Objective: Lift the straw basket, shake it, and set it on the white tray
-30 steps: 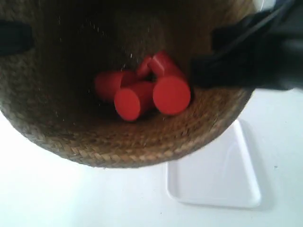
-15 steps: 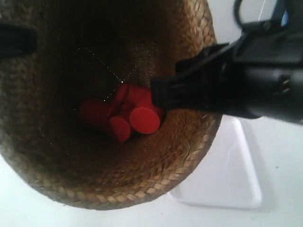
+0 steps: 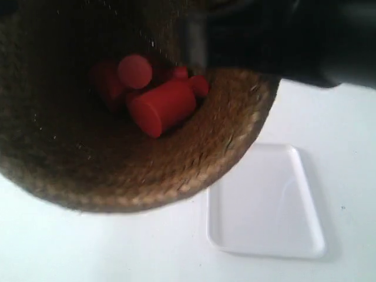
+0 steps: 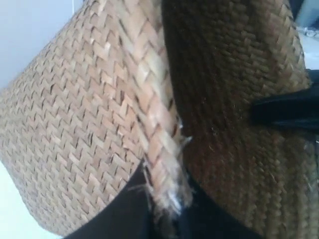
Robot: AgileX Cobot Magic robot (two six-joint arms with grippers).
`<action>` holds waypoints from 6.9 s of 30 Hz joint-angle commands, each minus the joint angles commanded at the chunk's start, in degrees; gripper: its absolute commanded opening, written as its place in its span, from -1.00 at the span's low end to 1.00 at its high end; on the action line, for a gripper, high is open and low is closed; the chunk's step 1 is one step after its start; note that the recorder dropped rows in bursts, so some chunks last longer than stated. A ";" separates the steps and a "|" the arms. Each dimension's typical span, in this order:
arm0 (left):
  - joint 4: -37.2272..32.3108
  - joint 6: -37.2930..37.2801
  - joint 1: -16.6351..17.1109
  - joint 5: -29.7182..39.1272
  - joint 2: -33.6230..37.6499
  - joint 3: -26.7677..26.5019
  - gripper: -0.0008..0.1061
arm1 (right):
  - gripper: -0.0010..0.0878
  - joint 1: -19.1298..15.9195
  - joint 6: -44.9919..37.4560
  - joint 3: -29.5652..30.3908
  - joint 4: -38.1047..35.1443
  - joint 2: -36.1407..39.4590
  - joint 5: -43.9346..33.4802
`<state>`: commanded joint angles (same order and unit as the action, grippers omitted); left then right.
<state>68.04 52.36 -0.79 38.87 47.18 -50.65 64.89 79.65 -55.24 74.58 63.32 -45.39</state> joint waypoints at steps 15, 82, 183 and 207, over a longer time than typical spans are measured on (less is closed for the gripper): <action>-1.46 -3.60 0.00 4.92 -2.05 -2.90 -0.99 | -0.98 -0.78 -13.39 -4.43 -16.98 -3.10 0.16; -11.33 -14.13 0.03 6.81 -3.25 -3.41 -0.99 | -0.98 8.72 -7.72 -4.61 -9.37 -7.48 -11.42; -56.54 -64.13 -33.29 4.77 51.93 -44.75 -0.99 | -0.98 -68.93 -80.94 -15.26 -76.18 10.49 -24.58; -55.66 -64.13 -33.29 5.49 51.92 -44.75 -0.13 | -0.48 -68.93 -80.94 -8.44 -79.66 9.04 -24.20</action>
<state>12.39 -11.78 -34.08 44.37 99.10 -95.39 -4.04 -1.30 -63.68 -5.08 72.35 -69.59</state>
